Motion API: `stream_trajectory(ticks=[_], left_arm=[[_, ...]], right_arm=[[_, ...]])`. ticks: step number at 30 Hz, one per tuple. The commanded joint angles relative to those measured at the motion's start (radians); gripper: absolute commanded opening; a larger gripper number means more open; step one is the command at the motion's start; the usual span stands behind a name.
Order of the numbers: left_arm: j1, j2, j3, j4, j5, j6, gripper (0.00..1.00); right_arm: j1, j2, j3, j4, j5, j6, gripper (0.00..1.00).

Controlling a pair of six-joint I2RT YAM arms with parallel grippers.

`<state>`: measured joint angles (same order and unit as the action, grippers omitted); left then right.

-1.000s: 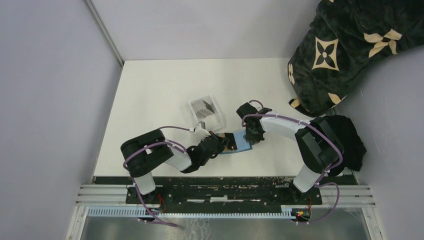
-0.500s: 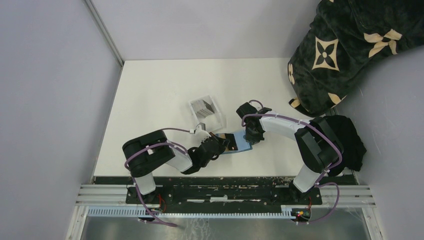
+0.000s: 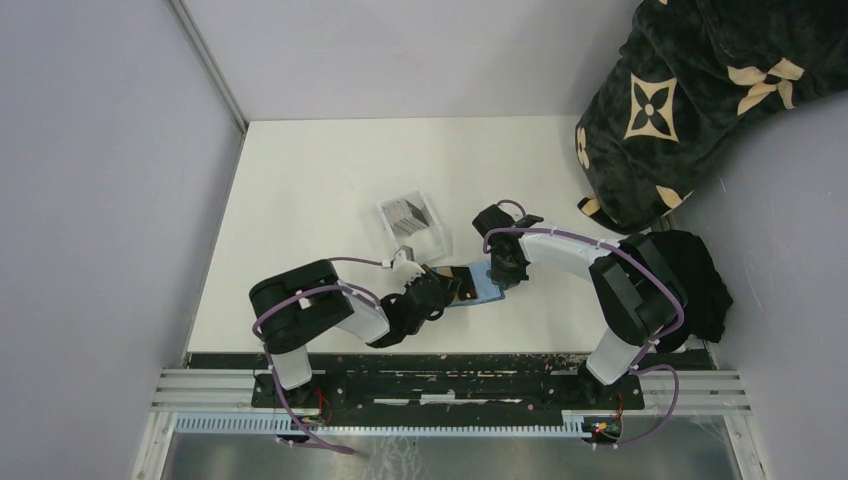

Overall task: Put the credit cards into the card holder
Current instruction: Insert the credit card into the card holder.

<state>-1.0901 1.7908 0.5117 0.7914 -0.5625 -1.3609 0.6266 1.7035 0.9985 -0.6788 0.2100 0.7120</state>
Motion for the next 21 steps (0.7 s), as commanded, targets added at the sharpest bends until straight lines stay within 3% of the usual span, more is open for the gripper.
stream_trajectory(ticks=[1, 11, 21], left_arm=[[-0.016, 0.028, 0.039, -0.125, -0.041, -0.018, 0.03], [-0.032, 0.025, 0.049, -0.217, -0.073, -0.035, 0.03], [-0.033, 0.051, 0.089, -0.249, -0.017, 0.036, 0.03]], right_arm=[[0.011, 0.076, -0.040, 0.053, -0.040, 0.011, 0.01], [0.011, 0.089, -0.034, 0.055, -0.043, 0.003, 0.01], [0.011, 0.102, -0.025, 0.056, -0.046, -0.002, 0.01]])
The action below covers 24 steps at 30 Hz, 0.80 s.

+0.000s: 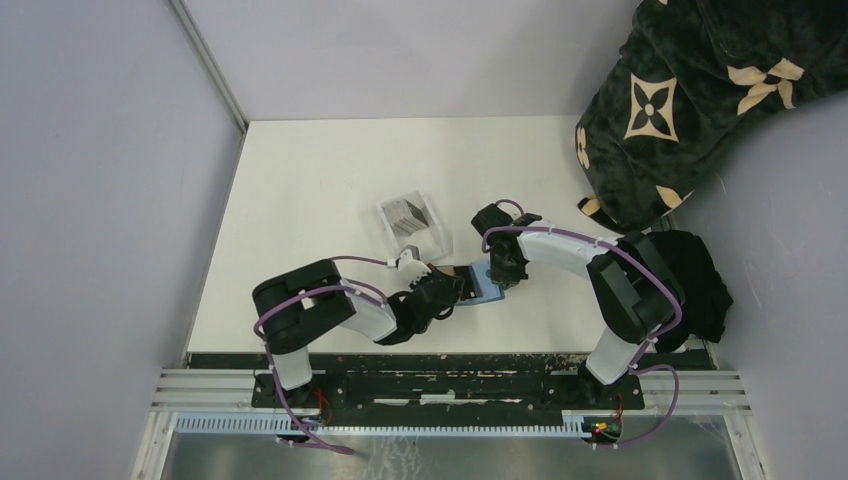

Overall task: Put the credit cards into the card holder
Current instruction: Insert the credit card into the card holder.

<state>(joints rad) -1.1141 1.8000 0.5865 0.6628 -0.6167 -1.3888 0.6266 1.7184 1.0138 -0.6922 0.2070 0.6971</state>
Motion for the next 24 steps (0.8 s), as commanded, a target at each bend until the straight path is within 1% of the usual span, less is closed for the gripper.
stream_trajectory(ticks=[1, 10, 14, 19, 24], left_arm=[[-0.009, 0.046, 0.017, -0.125, 0.047, 0.067, 0.03], [-0.009, 0.081, 0.089, -0.230, 0.125, 0.105, 0.03], [-0.009, 0.098, 0.139, -0.298, 0.149, 0.134, 0.09], [-0.010, 0.098, 0.163, -0.332, 0.165, 0.158, 0.18], [-0.009, 0.080, 0.196, -0.418, 0.165, 0.175, 0.26]], right_arm=[[0.011, 0.089, -0.040, 0.069, -0.044, 0.014, 0.01], [0.012, 0.083, -0.043, 0.069, -0.046, 0.012, 0.01], [0.012, 0.079, -0.046, 0.068, -0.046, 0.012, 0.01], [0.012, 0.074, -0.049, 0.068, -0.046, 0.011, 0.01], [0.012, 0.068, -0.048, 0.064, -0.041, 0.010, 0.01]])
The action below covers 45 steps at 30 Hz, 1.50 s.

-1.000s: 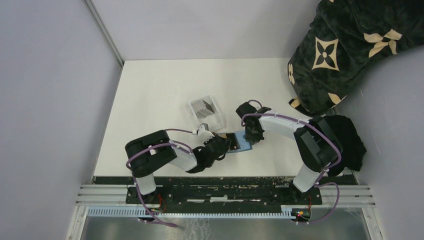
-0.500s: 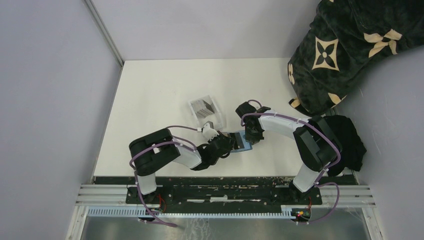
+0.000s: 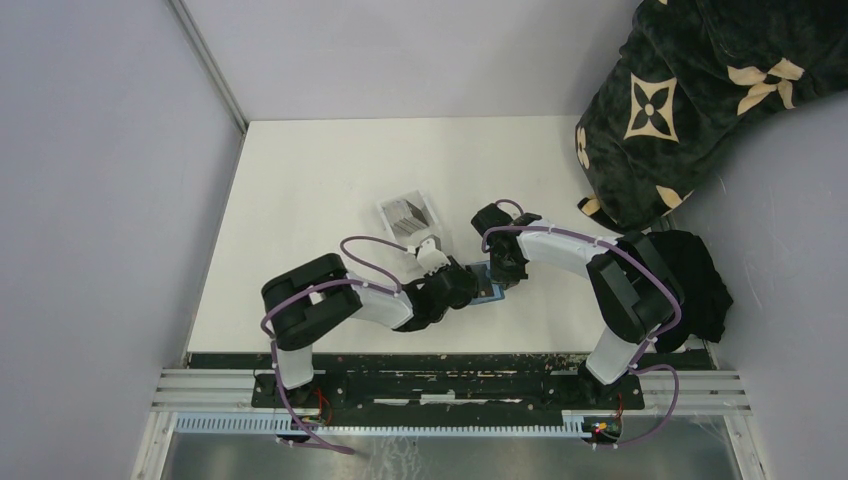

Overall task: Put the credit cards into the card holder
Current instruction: Insert the credit card into the card holder.

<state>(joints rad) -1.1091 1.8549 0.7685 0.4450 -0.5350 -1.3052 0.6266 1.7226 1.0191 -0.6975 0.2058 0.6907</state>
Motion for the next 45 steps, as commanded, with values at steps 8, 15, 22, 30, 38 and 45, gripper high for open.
stream_trajectory(ticks=[8, 15, 22, 30, 38, 45], left_arm=[[-0.014, -0.049, -0.004, -0.306, 0.048, 0.091, 0.32], [-0.015, -0.089, 0.001, -0.336, 0.033, 0.115, 0.36], [-0.015, -0.120, 0.015, -0.364, 0.009, 0.137, 0.39], [-0.014, -0.151, 0.015, -0.364, -0.005, 0.155, 0.39], [-0.015, -0.215, 0.009, -0.359, -0.036, 0.164, 0.40], [-0.017, -0.257, -0.001, -0.326, -0.072, 0.176, 0.39]], right_arm=[[0.012, 0.048, -0.059, 0.075, -0.029, 0.015, 0.01], [0.012, 0.044, -0.059, 0.079, -0.036, 0.022, 0.01], [0.012, 0.039, -0.059, 0.079, -0.038, 0.029, 0.01], [0.019, 0.034, -0.065, 0.082, -0.039, 0.036, 0.01], [0.021, 0.037, -0.061, 0.084, -0.043, 0.036, 0.01], [0.020, 0.043, -0.054, 0.087, -0.048, 0.031, 0.01]])
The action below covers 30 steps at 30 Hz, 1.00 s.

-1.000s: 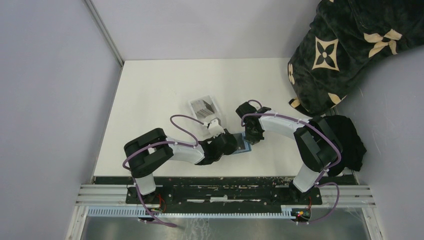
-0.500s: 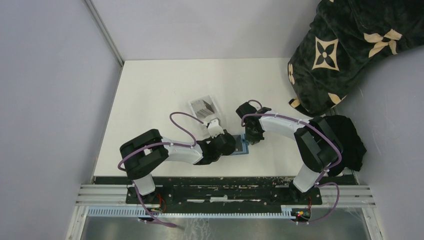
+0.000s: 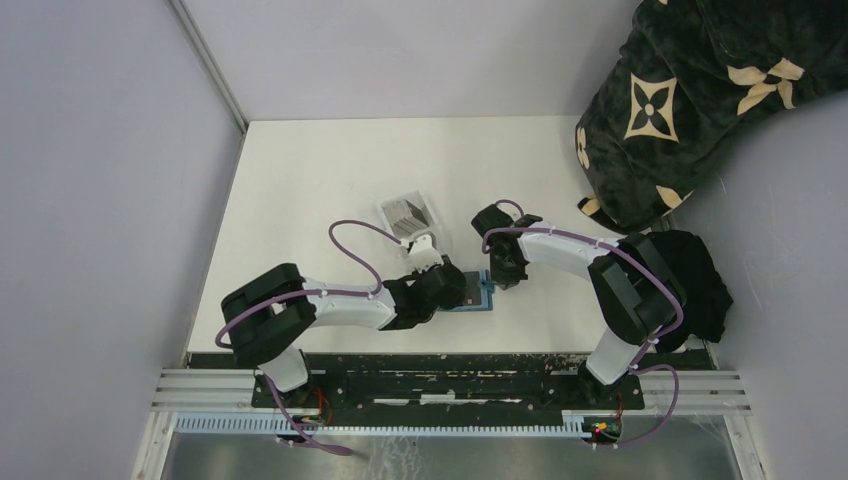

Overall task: Put the credit cards into the card holder
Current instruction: Insert the credit card into the card holder.

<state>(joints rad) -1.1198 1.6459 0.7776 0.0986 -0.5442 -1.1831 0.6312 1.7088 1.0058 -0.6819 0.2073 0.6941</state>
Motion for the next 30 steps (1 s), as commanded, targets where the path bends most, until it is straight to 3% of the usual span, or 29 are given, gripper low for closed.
stream_trajectory(ticks=[1, 6, 12, 30], left_arm=[[-0.006, -0.050, -0.010, 0.020, -0.066, 0.054, 0.39], [-0.007, -0.046, -0.015, 0.006, -0.076, 0.058, 0.34], [-0.005, -0.033, 0.004, -0.025, -0.102, 0.112, 0.04], [-0.004, 0.077, 0.115, -0.114, -0.071, 0.218, 0.03]], right_arm=[[0.016, 0.058, -0.038, 0.071, -0.049, 0.027, 0.01], [0.016, 0.060, -0.034, 0.070, -0.049, 0.023, 0.01], [0.016, 0.064, -0.033, 0.071, -0.050, 0.021, 0.01], [0.016, 0.068, -0.028, 0.070, -0.051, 0.016, 0.01]])
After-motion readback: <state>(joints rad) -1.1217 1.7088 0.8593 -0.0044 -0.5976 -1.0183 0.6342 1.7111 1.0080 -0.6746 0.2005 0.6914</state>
